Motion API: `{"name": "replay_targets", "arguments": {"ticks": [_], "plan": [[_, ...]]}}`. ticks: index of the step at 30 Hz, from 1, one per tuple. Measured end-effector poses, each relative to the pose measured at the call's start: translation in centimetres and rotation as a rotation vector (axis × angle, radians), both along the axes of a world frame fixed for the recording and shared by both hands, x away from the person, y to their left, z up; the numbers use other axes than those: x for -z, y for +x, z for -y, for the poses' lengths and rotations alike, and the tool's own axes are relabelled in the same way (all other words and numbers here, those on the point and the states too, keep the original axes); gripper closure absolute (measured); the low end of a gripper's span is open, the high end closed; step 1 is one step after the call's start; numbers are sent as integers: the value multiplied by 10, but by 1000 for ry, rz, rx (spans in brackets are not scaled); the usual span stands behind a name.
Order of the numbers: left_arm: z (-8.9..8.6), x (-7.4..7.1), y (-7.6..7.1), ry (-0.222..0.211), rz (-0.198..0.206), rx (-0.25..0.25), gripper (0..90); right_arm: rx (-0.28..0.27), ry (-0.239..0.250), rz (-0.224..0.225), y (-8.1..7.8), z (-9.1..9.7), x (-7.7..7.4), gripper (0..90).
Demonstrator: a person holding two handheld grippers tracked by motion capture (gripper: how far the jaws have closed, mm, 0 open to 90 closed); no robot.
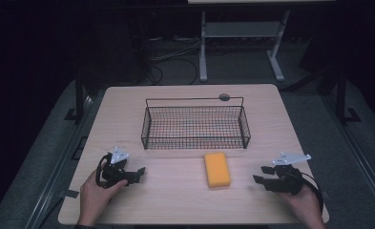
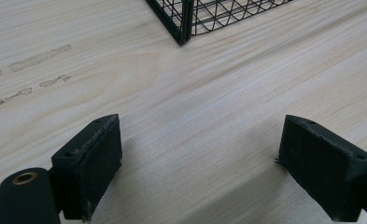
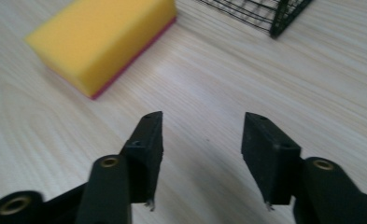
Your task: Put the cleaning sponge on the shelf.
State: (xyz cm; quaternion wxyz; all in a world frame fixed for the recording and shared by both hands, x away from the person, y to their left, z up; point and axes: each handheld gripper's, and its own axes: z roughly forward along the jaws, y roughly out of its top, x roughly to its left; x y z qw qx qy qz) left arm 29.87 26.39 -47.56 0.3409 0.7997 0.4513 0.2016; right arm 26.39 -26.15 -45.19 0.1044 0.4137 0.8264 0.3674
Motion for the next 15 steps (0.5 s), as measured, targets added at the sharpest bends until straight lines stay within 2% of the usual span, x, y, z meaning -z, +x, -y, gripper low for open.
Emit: {"name": "replay_targets", "arguments": {"ticks": [2,5,7,8,10,12,15], "plan": [[0,0,0,-1,1,0,125,-29,19,4,-1,-3,-2,593],[0,0,0,-1,0,0,125,-47,29,6,-1,-5,-3,642],[0,0,0,-1,0,0,125,-73,34,0,-1,-9,-5,738],[0,0,0,-1,0,0,125,-73,34,0,-1,-9,-5,738],[0,0,0,-1,1,0,125,-82,37,16,-2,-14,-8,838],[0,0,0,-1,0,0,126,-95,42,21,-2,-17,-10,888],[0,0,0,-1,0,0,125,-108,46,7,-1,-21,-11,899]]}}
